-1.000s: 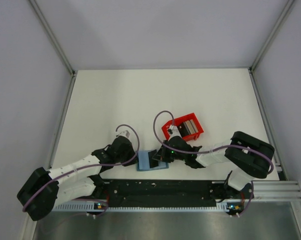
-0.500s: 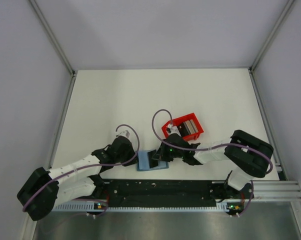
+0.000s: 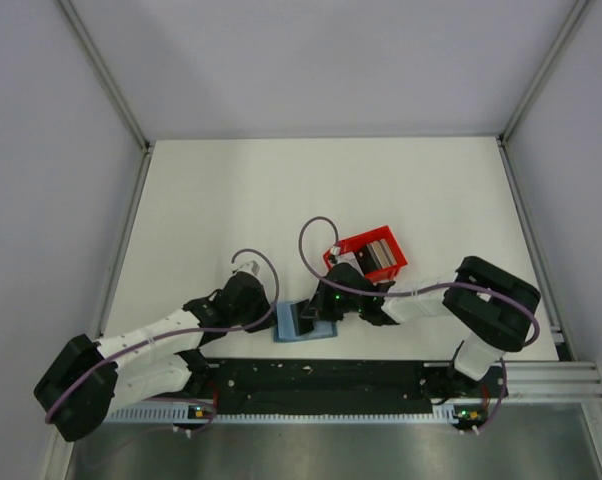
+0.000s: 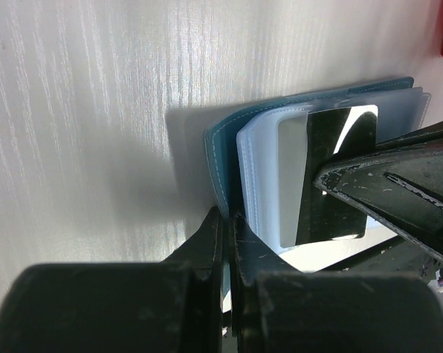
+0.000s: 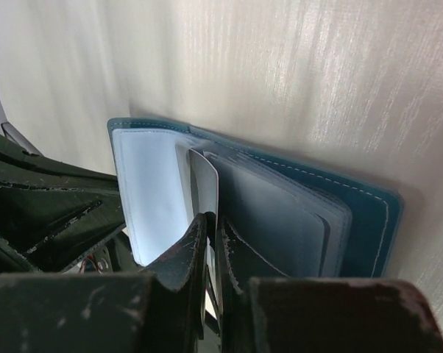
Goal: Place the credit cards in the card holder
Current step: Insert the credit card into the card holder.
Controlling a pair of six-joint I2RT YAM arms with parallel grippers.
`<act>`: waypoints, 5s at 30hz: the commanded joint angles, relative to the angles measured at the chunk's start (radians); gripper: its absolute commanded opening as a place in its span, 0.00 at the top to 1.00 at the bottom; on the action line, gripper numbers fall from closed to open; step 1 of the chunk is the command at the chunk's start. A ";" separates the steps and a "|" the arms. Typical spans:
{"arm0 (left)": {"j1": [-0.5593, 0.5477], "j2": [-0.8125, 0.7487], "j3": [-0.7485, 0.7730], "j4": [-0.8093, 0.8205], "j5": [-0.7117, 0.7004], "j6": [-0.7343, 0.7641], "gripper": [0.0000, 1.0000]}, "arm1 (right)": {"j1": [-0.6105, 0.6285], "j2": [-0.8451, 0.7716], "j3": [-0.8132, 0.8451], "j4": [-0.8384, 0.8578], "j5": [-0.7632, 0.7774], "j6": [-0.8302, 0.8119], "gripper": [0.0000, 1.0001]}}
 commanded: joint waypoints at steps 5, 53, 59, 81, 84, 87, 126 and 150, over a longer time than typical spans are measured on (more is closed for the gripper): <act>-0.002 0.032 -0.039 -0.034 -0.041 0.006 1.00 | 0.042 0.046 0.017 -0.262 0.070 -0.081 0.91; -0.002 0.034 -0.043 -0.026 -0.032 0.015 1.00 | 0.085 -0.077 0.082 -0.420 0.199 -0.143 0.66; -0.002 0.035 -0.042 -0.023 -0.034 0.015 1.00 | 0.113 -0.010 0.151 -0.417 0.154 -0.152 0.65; -0.002 0.034 -0.042 -0.025 -0.031 0.013 1.00 | 0.125 -0.062 0.181 -0.598 0.285 -0.147 0.62; -0.002 0.034 -0.043 -0.025 -0.031 0.015 1.00 | 0.124 -0.068 0.183 -0.609 0.291 -0.147 0.62; -0.002 0.034 -0.043 -0.026 -0.031 0.015 1.00 | 0.125 -0.089 0.174 -0.615 0.295 -0.147 0.62; -0.001 0.055 -0.062 0.011 -0.018 0.007 1.00 | 0.058 -0.089 0.045 -0.314 0.162 -0.114 0.68; -0.002 0.083 -0.045 0.017 -0.020 0.019 1.00 | 0.059 -0.068 0.068 -0.107 0.088 -0.313 0.70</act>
